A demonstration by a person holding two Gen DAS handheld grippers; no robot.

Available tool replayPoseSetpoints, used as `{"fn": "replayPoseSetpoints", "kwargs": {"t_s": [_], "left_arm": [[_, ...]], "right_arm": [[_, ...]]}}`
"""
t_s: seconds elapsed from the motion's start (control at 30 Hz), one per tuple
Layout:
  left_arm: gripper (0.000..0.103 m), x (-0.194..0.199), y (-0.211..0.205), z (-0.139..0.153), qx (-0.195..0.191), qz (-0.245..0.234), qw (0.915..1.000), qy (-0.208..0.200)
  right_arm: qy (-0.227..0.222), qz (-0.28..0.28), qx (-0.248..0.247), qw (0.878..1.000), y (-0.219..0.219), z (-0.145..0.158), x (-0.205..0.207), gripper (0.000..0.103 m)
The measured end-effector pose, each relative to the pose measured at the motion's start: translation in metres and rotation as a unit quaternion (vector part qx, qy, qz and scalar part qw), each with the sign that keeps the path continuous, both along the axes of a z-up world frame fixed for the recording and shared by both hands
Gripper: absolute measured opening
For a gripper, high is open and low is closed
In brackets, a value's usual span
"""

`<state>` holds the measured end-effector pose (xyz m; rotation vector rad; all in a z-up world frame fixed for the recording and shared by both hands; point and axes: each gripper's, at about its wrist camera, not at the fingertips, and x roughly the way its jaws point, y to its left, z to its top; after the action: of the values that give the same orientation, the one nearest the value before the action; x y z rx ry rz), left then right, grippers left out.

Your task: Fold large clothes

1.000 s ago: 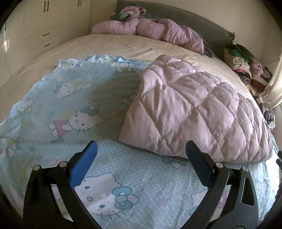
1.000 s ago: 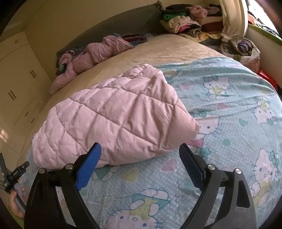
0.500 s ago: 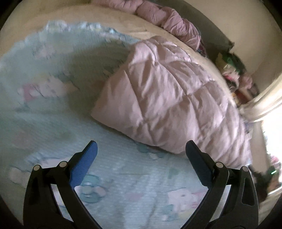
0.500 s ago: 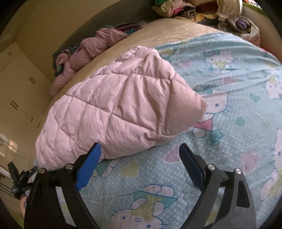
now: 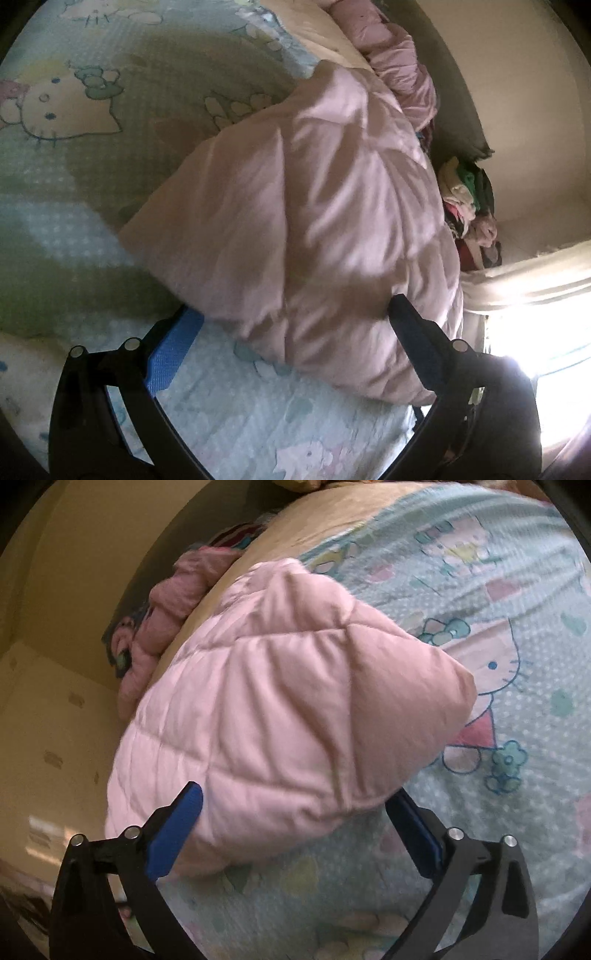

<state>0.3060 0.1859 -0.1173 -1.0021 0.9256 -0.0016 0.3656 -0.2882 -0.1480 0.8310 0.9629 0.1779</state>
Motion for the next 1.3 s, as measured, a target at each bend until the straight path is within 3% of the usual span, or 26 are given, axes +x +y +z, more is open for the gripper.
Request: {"fn": "replayPoseSetpoints", "kwargs": {"t_s": [0.27, 0.53, 0.63, 0.67, 0.77, 0.83, 0.93, 1.07, 1.1, 1.2, 1.3], "left_arm": [[0.094, 0.02, 0.006, -0.012, -0.028, 0.019, 0.9993, -0.018], [0.095, 0.033, 0.005, -0.016, -0.011, 0.051, 0.9984, -0.025], [0.095, 0.036, 0.0, -0.014, 0.002, 0.054, 0.9983, -0.021], [0.094, 0.037, -0.002, -0.012, 0.009, 0.05, 0.9985, -0.017], [0.071, 0.04, -0.012, 0.006, 0.067, 0.029, 0.9971, -0.022], [0.047, 0.041, -0.02, 0.022, 0.111, 0.013, 0.9931, -0.036], [0.034, 0.038, -0.034, 0.047, 0.174, -0.009, 0.9831, -0.055], [0.03, 0.031, -0.051, 0.083, 0.249, -0.032, 0.964, -0.087], [0.03, 0.026, -0.055, 0.093, 0.265, -0.037, 0.9585, -0.097], [0.029, 0.01, -0.063, 0.109, 0.296, -0.045, 0.9471, -0.115], [0.029, -0.002, -0.062, 0.118, 0.309, -0.047, 0.942, -0.122]], "right_arm": [[-0.004, -0.044, 0.077, 0.996, -0.011, -0.019, 0.028, 0.099], [-0.031, -0.049, 0.07, 0.996, -0.003, -0.019, 0.041, 0.097], [-0.043, -0.042, 0.068, 0.996, -0.001, -0.017, 0.041, 0.079], [-0.051, -0.036, 0.065, 0.996, 0.0, -0.014, 0.041, 0.068], [-0.08, -0.012, 0.022, 0.996, 0.009, 0.006, 0.037, 0.049], [-0.104, 0.007, -0.024, 0.994, 0.018, 0.023, 0.035, 0.042], [-0.156, 0.045, -0.121, 0.979, 0.043, 0.06, 0.027, 0.035], [-0.225, 0.086, -0.214, 0.947, 0.079, 0.1, 0.008, 0.031], [-0.247, 0.1, -0.239, 0.934, 0.092, 0.113, -0.002, 0.03], [-0.288, 0.123, -0.277, 0.908, 0.112, 0.131, -0.022, 0.029], [-0.317, 0.134, -0.299, 0.89, 0.122, 0.142, -0.047, 0.029]]}}
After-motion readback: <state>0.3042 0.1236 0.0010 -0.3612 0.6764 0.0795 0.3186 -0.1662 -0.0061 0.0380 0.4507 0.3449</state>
